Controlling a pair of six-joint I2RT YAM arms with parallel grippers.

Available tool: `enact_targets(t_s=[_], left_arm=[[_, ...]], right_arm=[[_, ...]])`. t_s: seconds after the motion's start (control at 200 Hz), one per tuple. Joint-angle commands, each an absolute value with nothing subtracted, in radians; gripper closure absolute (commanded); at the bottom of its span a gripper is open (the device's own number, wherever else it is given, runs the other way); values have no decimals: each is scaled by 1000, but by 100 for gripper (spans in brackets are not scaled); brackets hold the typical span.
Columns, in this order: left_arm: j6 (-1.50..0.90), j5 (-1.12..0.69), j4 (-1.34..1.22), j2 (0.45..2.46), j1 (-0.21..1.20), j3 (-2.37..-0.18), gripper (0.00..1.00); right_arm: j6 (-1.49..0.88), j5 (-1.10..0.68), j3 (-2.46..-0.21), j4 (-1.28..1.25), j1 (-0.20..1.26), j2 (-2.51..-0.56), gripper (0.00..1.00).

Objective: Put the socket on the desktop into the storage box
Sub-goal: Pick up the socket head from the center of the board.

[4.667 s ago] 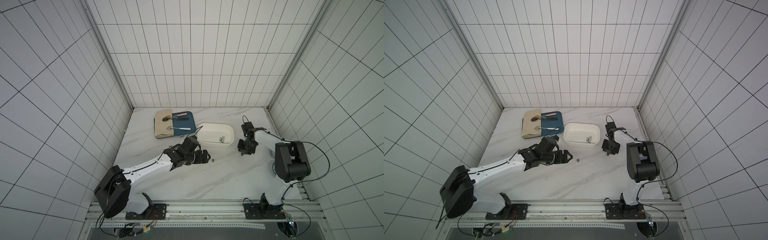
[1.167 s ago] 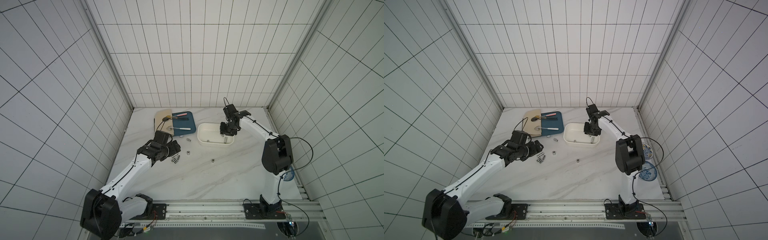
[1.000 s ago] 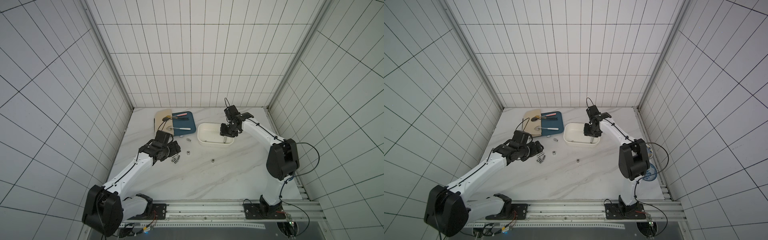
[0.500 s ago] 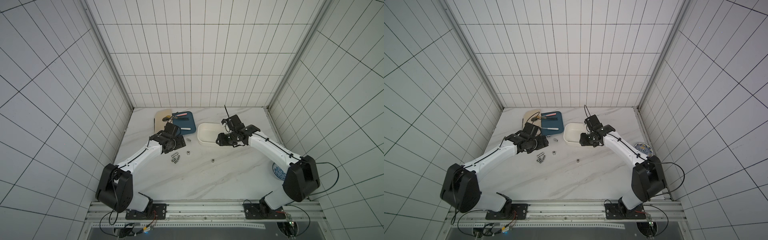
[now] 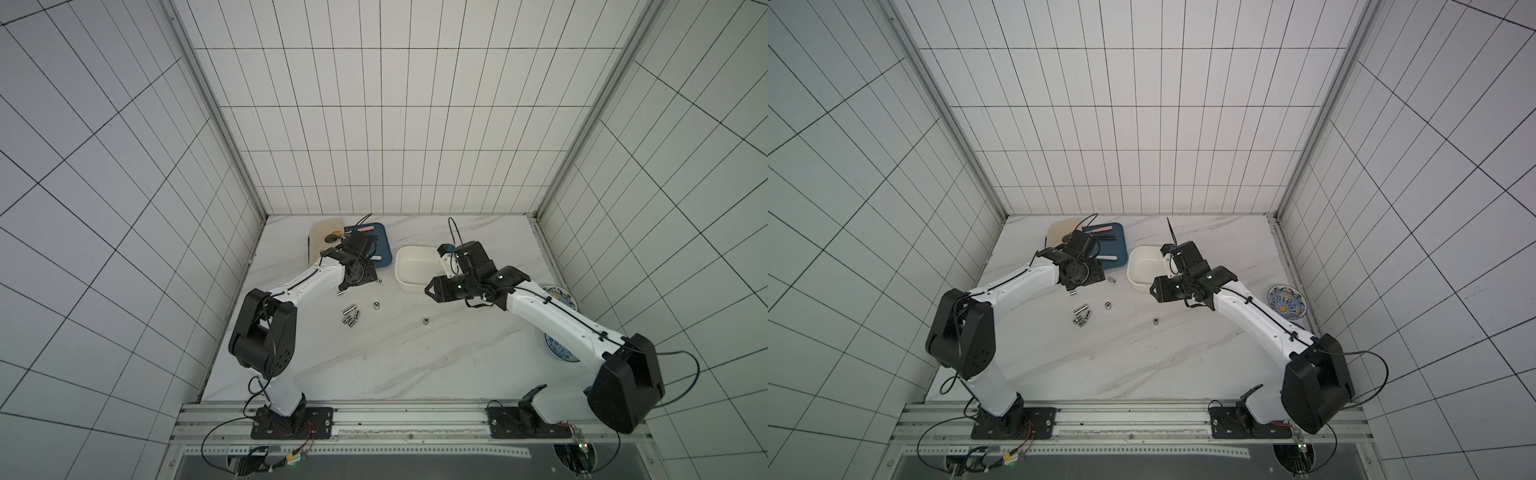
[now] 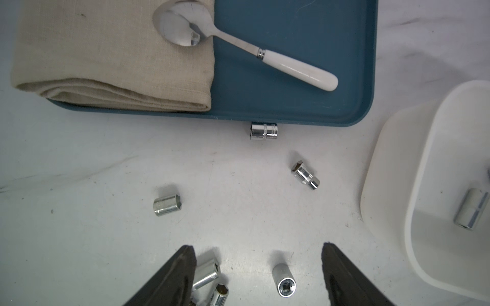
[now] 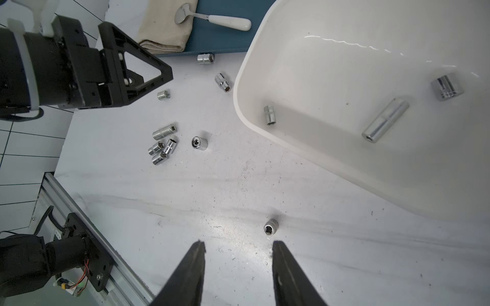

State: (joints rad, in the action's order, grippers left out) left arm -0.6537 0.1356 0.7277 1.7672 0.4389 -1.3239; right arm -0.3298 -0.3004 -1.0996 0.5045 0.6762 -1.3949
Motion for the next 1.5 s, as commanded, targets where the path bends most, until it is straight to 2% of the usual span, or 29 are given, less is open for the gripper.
enact_targets(t_s=[0.0, 0.61, 1.229, 1.494], left_arm=[[-635, 196, 743, 1832, 443, -1388, 24], [-624, 251, 761, 2088, 431, -1607, 32], [-601, 207, 700, 2164, 402, -1611, 39], [-596, 201, 696, 2175, 402, -1609, 45]], right_arm=[[-330, -303, -1057, 481, 686, -1367, 55], [-328, -315, -1032, 476, 688, -1344, 55], [-329, -313, -1049, 479, 688, -1357, 55], [-330, -297, -1048, 480, 687, -1364, 55]])
